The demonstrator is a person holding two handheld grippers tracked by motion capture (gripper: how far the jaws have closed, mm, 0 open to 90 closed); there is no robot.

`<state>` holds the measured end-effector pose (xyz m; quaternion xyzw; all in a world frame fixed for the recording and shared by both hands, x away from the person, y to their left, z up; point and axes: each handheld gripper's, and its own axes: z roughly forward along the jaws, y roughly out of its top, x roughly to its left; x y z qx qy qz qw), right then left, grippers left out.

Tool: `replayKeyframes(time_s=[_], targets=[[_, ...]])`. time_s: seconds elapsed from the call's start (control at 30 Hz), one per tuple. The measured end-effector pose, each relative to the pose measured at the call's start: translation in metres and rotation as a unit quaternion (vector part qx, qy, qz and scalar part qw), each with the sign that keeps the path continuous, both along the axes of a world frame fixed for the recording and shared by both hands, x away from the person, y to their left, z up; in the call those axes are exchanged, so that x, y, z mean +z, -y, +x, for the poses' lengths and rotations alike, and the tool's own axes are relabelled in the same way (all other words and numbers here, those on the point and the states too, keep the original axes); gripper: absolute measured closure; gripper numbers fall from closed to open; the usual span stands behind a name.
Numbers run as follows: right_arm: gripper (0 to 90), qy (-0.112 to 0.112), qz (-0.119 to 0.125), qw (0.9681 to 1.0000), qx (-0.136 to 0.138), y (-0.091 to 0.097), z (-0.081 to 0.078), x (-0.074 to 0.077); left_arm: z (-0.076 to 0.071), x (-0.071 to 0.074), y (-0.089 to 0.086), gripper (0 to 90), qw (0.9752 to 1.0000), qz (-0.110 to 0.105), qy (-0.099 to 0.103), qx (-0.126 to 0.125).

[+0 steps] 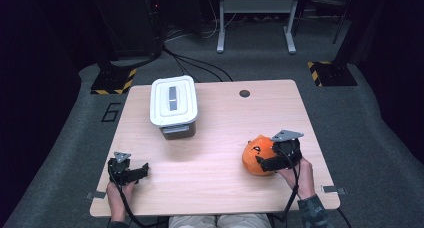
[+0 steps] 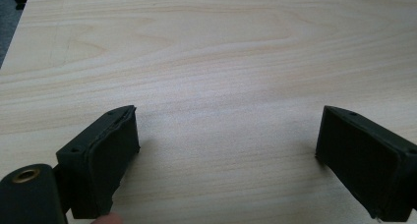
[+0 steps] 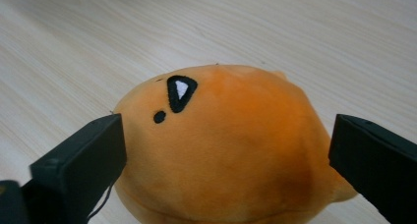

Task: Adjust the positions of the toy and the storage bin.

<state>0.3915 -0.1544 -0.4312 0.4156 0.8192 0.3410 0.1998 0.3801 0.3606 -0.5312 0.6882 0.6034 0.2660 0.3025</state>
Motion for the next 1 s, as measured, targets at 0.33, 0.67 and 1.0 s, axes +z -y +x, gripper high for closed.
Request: replayKeyframes(time_s=[0.33,0.67,1.0], targets=[[24.2,-0.036,-0.01,0.9992,0.014,-0.004,0.002,-0.016,-0.001,0.0,0.001,8.7,1.0,0.003,0.001,0.001],[54.2,-0.029,0.004,0.9995,0.014,-0.004,0.0,-0.028,0.0,0.0,0.0,8.7,1.0,0.0,0.0,0.001],[63.8,0.007,0.005,0.9999,0.01,-0.003,-0.006,-0.024,0.0,0.0,0.0,8.7,1.0,0.0,-0.002,0.0]])
